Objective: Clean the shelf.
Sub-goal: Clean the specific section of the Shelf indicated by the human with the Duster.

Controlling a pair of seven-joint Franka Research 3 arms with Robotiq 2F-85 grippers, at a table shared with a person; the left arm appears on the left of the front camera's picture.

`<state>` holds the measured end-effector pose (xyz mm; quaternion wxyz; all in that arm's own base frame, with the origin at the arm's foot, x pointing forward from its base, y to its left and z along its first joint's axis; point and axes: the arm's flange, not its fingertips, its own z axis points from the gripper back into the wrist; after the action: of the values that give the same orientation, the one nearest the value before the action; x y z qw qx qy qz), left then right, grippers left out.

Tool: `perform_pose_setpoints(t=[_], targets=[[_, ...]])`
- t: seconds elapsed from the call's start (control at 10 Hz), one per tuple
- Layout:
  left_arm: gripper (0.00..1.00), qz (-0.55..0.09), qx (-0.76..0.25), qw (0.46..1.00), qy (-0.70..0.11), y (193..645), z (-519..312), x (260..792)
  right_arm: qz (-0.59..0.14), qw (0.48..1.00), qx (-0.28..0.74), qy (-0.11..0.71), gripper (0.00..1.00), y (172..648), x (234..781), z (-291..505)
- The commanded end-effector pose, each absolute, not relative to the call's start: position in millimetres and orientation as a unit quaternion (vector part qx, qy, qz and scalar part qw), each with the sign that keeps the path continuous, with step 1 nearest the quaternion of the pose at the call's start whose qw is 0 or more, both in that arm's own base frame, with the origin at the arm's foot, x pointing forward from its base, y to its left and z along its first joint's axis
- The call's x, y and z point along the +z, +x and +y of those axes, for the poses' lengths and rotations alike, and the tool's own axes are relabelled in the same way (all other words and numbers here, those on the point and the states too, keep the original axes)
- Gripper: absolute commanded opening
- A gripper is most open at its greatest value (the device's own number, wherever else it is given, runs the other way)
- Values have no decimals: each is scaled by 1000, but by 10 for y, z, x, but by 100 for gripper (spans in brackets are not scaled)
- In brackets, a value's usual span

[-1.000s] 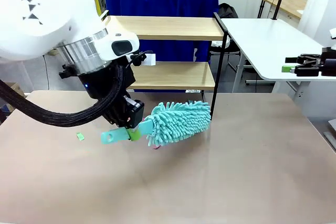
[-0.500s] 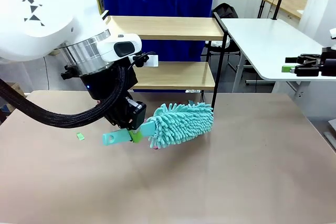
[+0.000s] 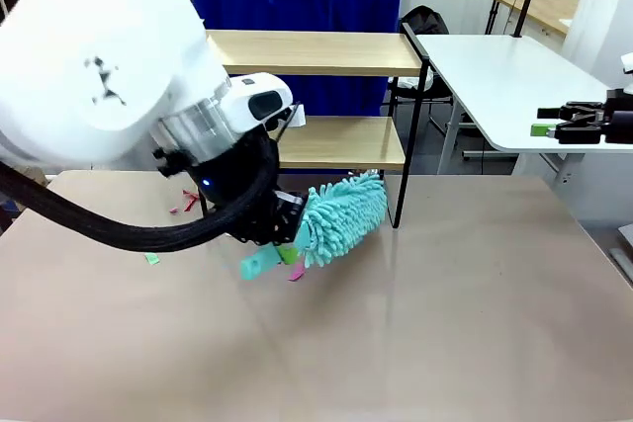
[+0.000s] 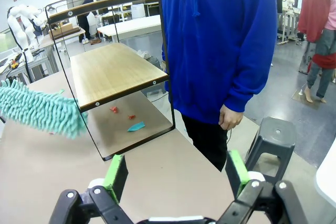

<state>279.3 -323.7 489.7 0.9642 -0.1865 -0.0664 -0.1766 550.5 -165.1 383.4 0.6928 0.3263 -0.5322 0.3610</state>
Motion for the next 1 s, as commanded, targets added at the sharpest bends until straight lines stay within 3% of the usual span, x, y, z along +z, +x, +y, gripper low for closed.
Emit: perform_pose_setpoints(t=[0.0, 0.3, 0.6, 0.9], targets=[[13, -96, -122, 972, -178, 2716, -3409, 4721, -534, 691, 362, 326, 100, 5510, 3861, -1631], [13, -90, -121, 962, -228, 2797, -3774, 4291, -534, 691, 362, 326, 100, 5510, 3861, -1631], [13, -175, -67, 959, -212, 2834, -4013, 4045, -534, 691, 362, 326, 100, 5510, 3861, -1631], [13, -219, -54, 948, -223, 2907, -4334, 3828, -534, 691, 362, 326, 100, 5510, 3861, -1631]])
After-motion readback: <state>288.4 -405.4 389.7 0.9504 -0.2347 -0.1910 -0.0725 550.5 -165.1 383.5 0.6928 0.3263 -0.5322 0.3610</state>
